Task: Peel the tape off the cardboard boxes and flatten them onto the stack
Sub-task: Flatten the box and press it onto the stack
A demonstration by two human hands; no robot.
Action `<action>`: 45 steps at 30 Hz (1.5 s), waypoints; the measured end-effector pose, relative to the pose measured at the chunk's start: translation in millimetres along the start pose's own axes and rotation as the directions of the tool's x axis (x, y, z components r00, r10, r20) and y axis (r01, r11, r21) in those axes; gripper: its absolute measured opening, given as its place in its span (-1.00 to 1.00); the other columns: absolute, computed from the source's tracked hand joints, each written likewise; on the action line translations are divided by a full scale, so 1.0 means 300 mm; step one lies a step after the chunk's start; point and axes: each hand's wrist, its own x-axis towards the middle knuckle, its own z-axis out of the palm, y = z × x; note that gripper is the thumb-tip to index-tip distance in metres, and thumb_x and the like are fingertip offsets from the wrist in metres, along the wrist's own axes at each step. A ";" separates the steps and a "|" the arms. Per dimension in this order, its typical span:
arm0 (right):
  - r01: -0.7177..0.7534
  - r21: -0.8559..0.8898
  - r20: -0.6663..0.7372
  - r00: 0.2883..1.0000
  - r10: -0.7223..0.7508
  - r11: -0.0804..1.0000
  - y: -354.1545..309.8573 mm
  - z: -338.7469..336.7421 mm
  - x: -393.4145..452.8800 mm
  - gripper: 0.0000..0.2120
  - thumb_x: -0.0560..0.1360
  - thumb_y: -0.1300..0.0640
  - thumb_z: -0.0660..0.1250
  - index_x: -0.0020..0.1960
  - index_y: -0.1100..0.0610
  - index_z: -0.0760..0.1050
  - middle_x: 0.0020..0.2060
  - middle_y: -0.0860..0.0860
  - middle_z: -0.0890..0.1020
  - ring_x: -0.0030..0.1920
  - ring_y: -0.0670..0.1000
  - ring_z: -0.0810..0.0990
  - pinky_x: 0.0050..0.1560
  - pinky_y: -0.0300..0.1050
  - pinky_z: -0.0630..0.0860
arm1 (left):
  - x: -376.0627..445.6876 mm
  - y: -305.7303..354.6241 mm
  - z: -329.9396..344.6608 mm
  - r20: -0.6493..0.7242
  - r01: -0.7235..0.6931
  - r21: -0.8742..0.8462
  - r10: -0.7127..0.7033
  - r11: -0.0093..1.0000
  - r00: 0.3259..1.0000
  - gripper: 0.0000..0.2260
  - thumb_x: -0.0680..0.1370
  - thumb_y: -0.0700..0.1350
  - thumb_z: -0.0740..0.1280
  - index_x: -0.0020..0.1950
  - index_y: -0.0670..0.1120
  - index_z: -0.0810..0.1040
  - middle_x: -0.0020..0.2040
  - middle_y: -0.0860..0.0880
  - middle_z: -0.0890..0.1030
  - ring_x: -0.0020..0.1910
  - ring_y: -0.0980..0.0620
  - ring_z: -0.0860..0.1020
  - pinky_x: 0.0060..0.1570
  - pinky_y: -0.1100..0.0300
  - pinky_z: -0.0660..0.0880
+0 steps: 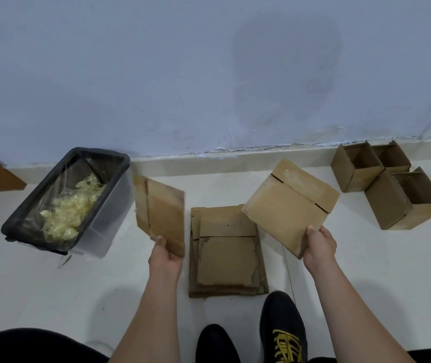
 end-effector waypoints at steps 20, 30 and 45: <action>0.204 -0.721 0.310 0.950 0.045 0.663 0.312 0.086 -0.066 -0.67 0.62 0.12 0.27 0.37 0.12 0.43 0.24 0.08 0.56 0.10 0.07 0.54 0.12 -0.03 0.52 | 0.017 -0.070 -0.012 0.049 -0.017 0.303 0.002 0.953 0.999 -0.67 0.72 -0.06 0.18 0.46 -0.12 0.47 0.35 -0.17 0.58 0.15 -0.15 0.60 0.14 -0.07 0.56; 0.367 -0.842 0.381 0.923 -0.047 0.395 0.313 0.094 -0.015 -0.72 0.57 0.01 0.36 0.17 0.18 0.56 0.06 0.08 0.66 -0.06 0.03 0.54 -0.11 -0.14 0.41 | 0.039 -0.126 -0.063 0.023 -0.136 0.709 0.169 0.692 0.985 -0.83 0.68 -0.05 0.30 0.27 0.01 0.48 0.19 -0.10 0.52 0.15 -0.19 0.52 0.24 -0.23 0.53; 0.229 -0.776 0.378 0.915 0.144 0.588 0.376 0.116 -0.025 -0.43 0.69 -0.08 0.06 0.62 0.11 0.05 0.56 0.06 0.23 0.55 0.13 0.21 0.53 0.07 0.20 | 0.145 -0.236 -0.112 0.312 -0.276 0.937 0.159 -0.214 0.937 -0.42 0.67 0.01 0.25 0.65 0.17 0.10 0.49 -0.20 0.30 0.43 -0.26 0.35 0.42 -0.04 0.36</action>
